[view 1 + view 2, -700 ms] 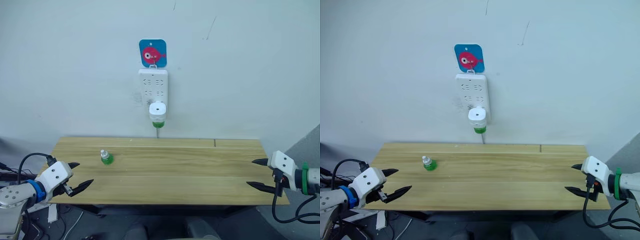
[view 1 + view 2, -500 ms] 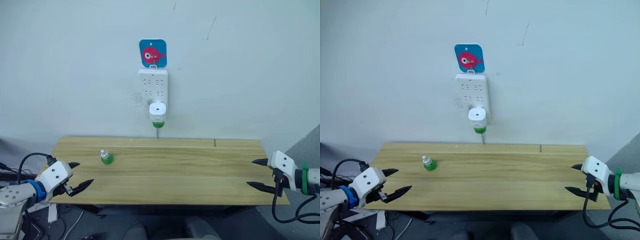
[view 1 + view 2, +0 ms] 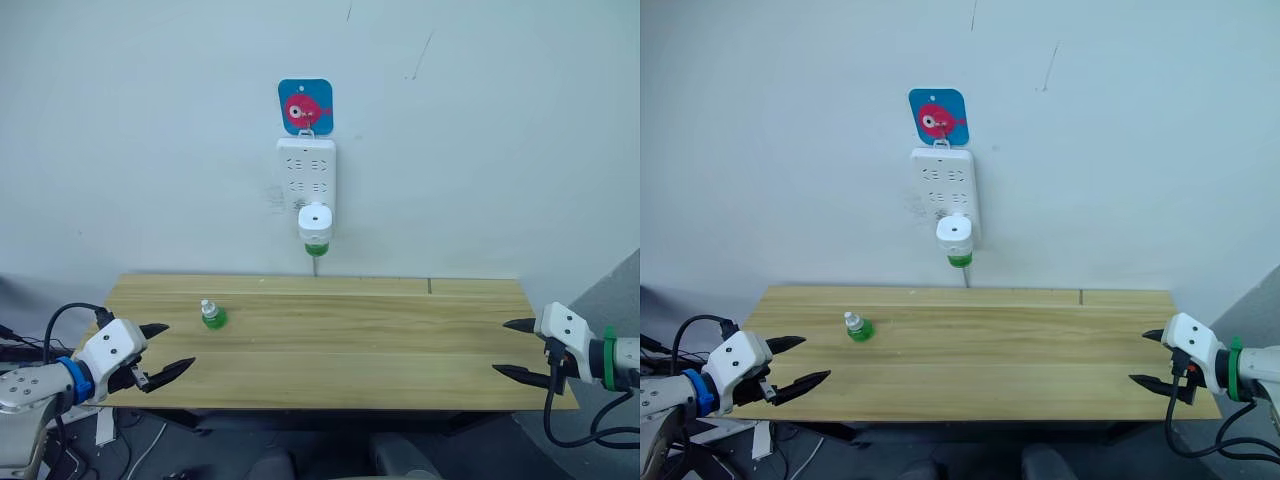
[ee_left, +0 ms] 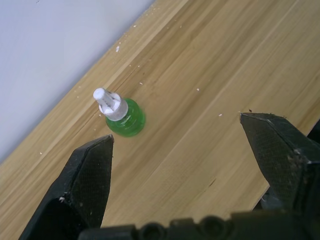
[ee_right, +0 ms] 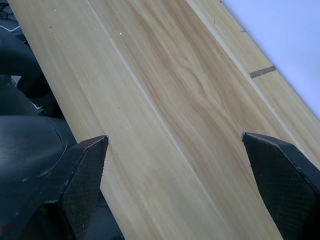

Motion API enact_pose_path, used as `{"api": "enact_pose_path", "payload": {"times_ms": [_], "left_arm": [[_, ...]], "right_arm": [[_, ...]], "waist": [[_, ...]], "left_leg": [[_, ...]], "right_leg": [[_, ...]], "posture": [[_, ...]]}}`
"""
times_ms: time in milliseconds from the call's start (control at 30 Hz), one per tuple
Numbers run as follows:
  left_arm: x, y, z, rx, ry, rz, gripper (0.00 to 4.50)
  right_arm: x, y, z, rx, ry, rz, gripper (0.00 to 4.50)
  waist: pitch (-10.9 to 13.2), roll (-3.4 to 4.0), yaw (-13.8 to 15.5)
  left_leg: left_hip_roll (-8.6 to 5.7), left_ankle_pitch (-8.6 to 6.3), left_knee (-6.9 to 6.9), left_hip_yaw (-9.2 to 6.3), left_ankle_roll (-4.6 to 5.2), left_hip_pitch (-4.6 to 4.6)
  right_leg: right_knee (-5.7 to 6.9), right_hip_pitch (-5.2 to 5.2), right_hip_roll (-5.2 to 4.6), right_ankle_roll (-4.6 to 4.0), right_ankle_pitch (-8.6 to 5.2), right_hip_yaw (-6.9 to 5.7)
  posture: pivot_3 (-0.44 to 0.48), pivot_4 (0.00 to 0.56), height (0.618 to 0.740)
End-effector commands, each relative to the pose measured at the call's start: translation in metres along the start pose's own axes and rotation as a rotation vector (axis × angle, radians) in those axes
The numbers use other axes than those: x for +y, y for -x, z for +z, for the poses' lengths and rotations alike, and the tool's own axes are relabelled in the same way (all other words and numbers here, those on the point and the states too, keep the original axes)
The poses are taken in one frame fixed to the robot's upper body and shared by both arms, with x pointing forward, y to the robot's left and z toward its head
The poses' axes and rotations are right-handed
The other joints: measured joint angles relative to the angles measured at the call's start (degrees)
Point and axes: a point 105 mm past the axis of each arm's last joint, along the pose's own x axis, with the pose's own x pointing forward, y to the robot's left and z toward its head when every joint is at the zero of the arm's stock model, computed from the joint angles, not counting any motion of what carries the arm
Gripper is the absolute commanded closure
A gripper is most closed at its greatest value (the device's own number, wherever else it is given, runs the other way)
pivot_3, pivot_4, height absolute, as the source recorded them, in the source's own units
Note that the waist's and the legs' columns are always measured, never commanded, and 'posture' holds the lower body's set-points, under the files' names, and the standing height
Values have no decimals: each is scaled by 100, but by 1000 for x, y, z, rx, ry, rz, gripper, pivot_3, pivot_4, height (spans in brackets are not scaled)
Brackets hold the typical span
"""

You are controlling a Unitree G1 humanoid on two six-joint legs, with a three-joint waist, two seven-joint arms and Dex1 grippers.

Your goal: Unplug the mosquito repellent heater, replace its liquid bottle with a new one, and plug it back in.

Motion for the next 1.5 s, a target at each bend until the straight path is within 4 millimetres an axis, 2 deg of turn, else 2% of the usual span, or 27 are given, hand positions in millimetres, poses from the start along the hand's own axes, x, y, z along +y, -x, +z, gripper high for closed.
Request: {"api": "enact_pose_path", "payload": {"times_ms": [33,200,300,367,433,600,767,867,967,1033,1500], "left_arm": [[12,9,9,-31,12,26,0],[19,14,10,-48,-16,66,0],[18,9,27,-130,11,67,0],[14,1,43,-188,26,47,0],[10,-15,72,-283,45,17,0],[15,-42,124,-408,43,-7,0],[24,-53,155,-488,42,-3,0],[30,-57,164,-519,42,3,0],[38,-64,171,-544,55,12,582],[40,-68,174,-554,69,12,1183],[54,-96,202,-615,121,4,1183]], "right_arm": [[-5,6,8,-23,34,-20,46],[-2,5,4,-32,28,-24,46],[-1,3,9,-73,31,-46,46],[0,1,20,-121,33,-62,46],[5,-4,44,-204,72,-69,46],[16,-9,108,-406,116,-107,46],[24,-9,156,-557,72,-148,46],[32,-9,173,-591,83,-138,46],[38,-10,189,-619,99,-132,0],[39,-10,195,-631,99,-129,0],[50,-12,219,-680,104,-99,0]], "waist": [[0,0,-3],[1,0,-4],[2,-2,-4],[5,0,1],[14,11,8],[20,20,-49],[25,21,-212],[30,22,-320],[48,24,-398],[57,24,-458],[230,14,-522]], "left_leg": [[0,0,0,0,0,0],[0,0,0,-2,0,0],[0,0,1,-5,0,-1],[0,0,1,-6,0,-2],[-3,0,5,-8,0,-4],[-5,1,13,-27,-1,-6],[-9,0,13,-57,-1,-14],[-11,0,13,-66,0,-14],[-11,0,13,-74,0,-12],[-12,0,13,-77,0,-13],[-16,0,13,-106,0,-19]], "right_leg": [[0,0,0,0,0,0],[0,0,0,0,0,-3],[0,1,0,0,0,-4],[0,3,0,0,0,-5],[0,4,-2,0,0,-7],[3,14,1,0,0,-21],[1,22,2,3,-2,-38],[0,27,3,4,-2,-44],[-1,32,4,5,-3,-50],[-3,35,5,5,-3,-51],[-13,47,5,9,-5,-71]], "posture": [[-36,46,732],[-44,56,732],[-57,65,732],[-70,71,732],[-99,81,732],[-156,90,732],[-196,98,732],[-210,103,732],[-225,108,732],[-228,110,732],[-246,138,732]]}}
